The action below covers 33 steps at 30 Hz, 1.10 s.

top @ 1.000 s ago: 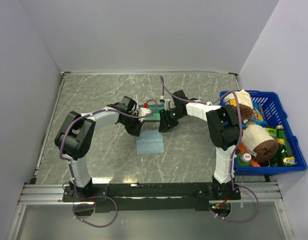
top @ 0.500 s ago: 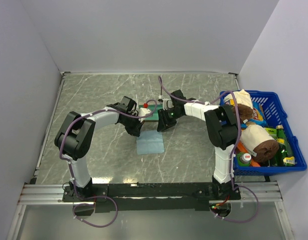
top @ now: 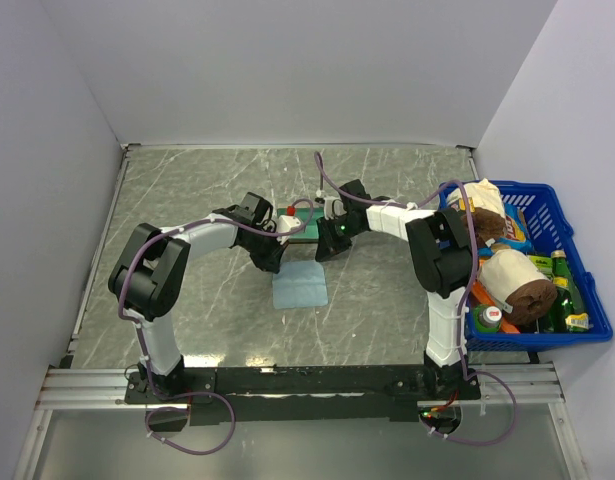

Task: Organize the sunglasses
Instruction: Pick up the glasses cleaning cloth from the center of the board.

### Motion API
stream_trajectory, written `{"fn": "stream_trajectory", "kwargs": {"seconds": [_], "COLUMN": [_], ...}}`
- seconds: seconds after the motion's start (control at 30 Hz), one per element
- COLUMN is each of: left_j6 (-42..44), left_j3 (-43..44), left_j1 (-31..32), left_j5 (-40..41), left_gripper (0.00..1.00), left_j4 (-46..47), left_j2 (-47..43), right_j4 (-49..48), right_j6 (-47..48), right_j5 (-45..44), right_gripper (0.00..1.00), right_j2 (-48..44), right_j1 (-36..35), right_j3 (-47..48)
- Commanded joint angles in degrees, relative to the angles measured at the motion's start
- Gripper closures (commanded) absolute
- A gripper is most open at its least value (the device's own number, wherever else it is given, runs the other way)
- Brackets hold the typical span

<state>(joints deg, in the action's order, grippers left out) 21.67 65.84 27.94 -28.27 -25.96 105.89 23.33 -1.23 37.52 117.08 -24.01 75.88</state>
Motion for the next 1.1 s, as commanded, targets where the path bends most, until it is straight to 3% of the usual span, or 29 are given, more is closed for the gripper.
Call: {"fn": "stream_trajectory", "kwargs": {"seconds": [0.0, 0.37, 0.63, 0.83, 0.93, 1.0, 1.07], "left_j6": [0.2, 0.4, 0.5, 0.7, 0.7, 0.8, 1.0], "left_j3": [-0.3, -0.5, -0.5, -0.6, -0.6, -0.7, -0.5], "left_j1": [-0.1, -0.1, -0.1, -0.1, -0.1, -0.2, -0.3], "left_j5": [-2.3, -2.3, -2.4, -2.4, -2.6, -2.8, -3.3], "left_gripper": [0.99, 0.99, 0.99, 0.99, 0.99, 0.99, 0.99], "left_j4": [0.3, 0.1, -0.1, 0.2, 0.3, 0.4, 0.4], "left_j2": [-2.7, -3.0, -3.1, -3.3, -3.4, -3.8, -4.0], "right_j4": [1.9, 1.6, 0.7, 0.6, 0.1, 0.1, 0.0], "right_j6": [0.0, 0.2, 0.4, 0.5, 0.8, 0.9, 0.8], "right_j5": [-0.9, -1.5, -4.6, -5.5, -6.1, -6.3, -5.6], "right_gripper": [0.82, 0.69, 0.69, 0.78, 0.87, 0.99, 1.00], "right_j2": [1.8, 0.3, -0.8, -1.8, -3.0, -3.6, -5.0], "right_j1": [-0.6, -1.0, -2.2, -2.5, -2.5, -2.5, -2.5], "right_j3": [1.1, 0.2, -1.2, -1.9, -2.3, -2.4, -2.4]}}
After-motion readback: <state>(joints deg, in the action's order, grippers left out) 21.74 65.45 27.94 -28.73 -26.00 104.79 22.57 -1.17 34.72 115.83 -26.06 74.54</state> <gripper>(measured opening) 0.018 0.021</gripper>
